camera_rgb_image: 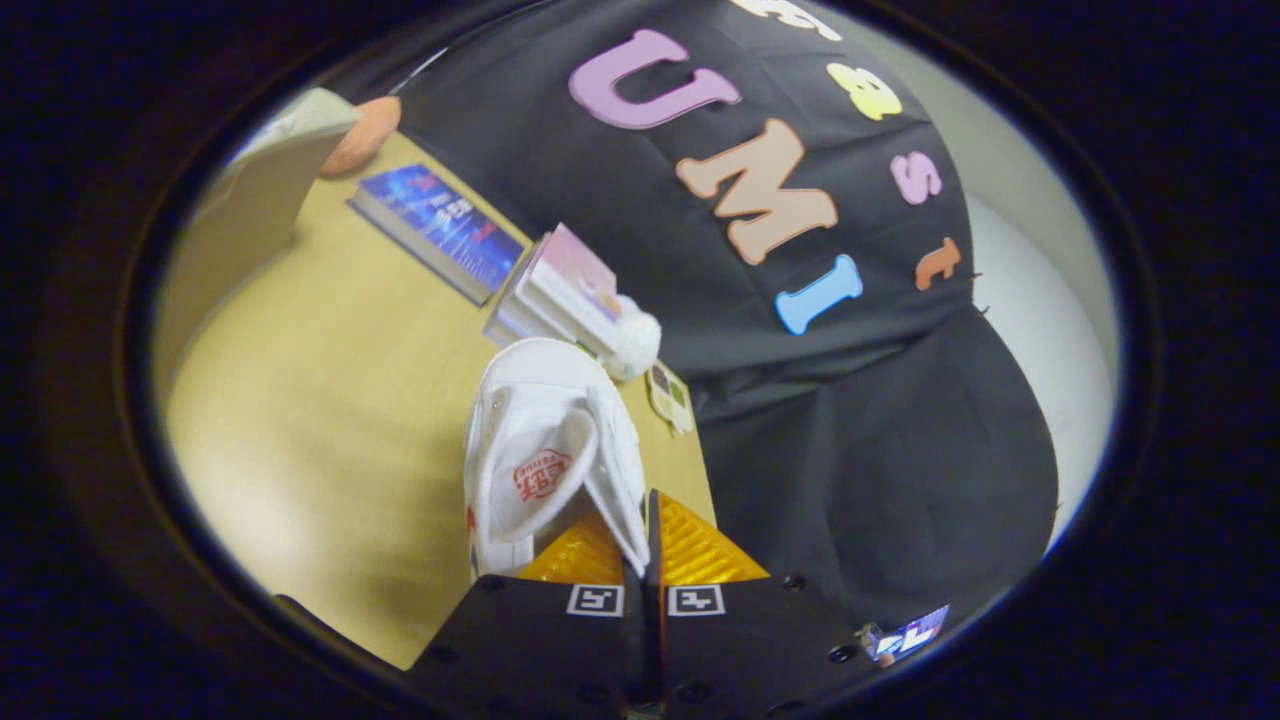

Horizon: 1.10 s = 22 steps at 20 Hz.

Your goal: Open the storage box then place both shoes into the box .Put the left shoe in first, then the right shoe, with the right side of both shoes facing outward in a uniform manner.

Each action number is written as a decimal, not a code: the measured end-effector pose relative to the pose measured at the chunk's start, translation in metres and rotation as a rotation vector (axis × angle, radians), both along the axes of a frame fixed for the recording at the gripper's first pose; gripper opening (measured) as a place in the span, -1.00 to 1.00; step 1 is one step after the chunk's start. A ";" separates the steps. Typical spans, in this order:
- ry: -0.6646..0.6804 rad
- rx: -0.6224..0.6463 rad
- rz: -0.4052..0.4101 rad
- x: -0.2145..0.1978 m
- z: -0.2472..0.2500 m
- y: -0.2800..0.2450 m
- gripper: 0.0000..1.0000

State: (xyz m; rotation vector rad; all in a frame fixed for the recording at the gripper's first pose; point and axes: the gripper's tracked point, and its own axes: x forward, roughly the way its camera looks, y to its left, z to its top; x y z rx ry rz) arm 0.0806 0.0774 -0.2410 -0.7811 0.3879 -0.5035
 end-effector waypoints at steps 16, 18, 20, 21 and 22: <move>-0.185 0.452 0.285 0.055 0.056 0.310 -0.95; -0.176 0.483 0.274 0.064 0.038 0.317 -0.95; -0.157 0.506 0.241 0.066 0.019 0.316 -0.95; -0.149 0.523 0.225 0.066 0.011 0.316 -0.95; -0.136 0.549 0.214 0.066 0.000 0.316 -0.95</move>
